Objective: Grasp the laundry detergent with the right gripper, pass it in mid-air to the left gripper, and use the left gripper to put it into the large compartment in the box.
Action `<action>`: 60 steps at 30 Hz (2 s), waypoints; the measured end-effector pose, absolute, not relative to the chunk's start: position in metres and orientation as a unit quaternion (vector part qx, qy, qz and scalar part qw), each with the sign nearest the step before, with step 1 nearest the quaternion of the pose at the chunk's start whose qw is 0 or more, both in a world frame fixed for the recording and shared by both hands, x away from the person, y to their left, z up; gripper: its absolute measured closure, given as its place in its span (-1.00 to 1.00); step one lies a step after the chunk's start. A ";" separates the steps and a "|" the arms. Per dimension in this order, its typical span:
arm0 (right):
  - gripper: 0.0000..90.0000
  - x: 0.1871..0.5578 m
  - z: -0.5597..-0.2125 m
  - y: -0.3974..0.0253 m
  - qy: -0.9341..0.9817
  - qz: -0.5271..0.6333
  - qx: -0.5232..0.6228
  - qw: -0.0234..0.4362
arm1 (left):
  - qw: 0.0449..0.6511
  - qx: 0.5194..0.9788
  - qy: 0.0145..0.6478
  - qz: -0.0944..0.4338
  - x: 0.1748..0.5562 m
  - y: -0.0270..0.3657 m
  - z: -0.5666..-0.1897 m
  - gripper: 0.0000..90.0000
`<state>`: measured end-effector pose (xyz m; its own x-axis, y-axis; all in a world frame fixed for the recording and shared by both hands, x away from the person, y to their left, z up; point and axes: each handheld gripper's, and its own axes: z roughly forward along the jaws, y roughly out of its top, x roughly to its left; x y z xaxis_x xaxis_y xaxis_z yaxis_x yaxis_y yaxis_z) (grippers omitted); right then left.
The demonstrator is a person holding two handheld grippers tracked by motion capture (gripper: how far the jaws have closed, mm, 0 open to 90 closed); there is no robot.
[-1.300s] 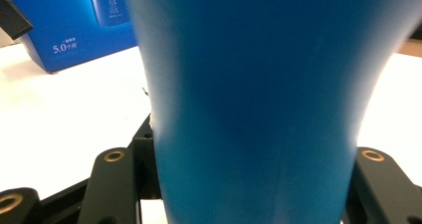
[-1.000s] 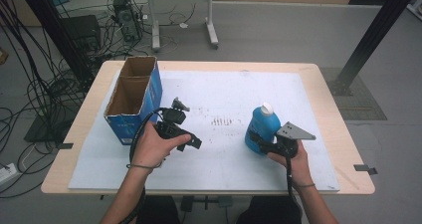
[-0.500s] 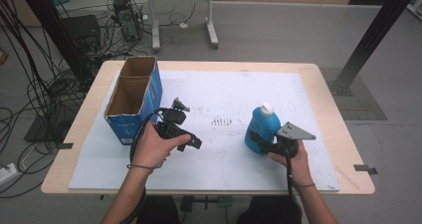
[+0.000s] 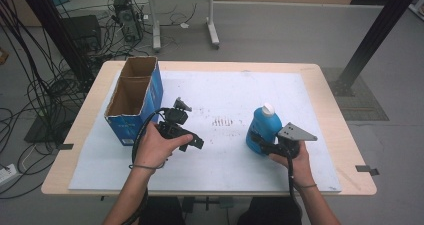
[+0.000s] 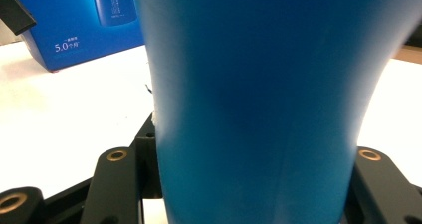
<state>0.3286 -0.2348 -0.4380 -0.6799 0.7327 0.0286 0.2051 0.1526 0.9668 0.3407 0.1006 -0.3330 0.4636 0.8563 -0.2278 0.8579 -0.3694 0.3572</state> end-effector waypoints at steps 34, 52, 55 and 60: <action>-0.04 0.329 -0.439 -0.235 0.721 0.567 0.324 0.234 | 0.218 0.830 0.513 -0.001 0.338 0.096 -0.329 -0.80; -0.03 0.328 -0.440 -0.235 0.717 0.572 0.319 0.239 | 0.214 0.836 0.506 0.002 0.339 0.095 -0.327 -0.80; -0.03 0.328 -0.440 -0.235 0.717 0.572 0.318 0.240 | 0.216 0.838 0.501 0.004 0.340 0.094 -0.324 -0.79; -0.02 0.328 -0.439 -0.234 0.721 0.568 0.315 0.240 | 0.214 0.842 0.495 0.008 0.341 0.093 -0.320 -0.79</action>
<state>0.3282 -0.2345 -0.4389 -0.6856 0.7279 0.0113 0.1819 0.1563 0.9708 0.3414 0.0931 -0.3200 0.5099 0.8371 -0.1981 0.8303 -0.4188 0.3677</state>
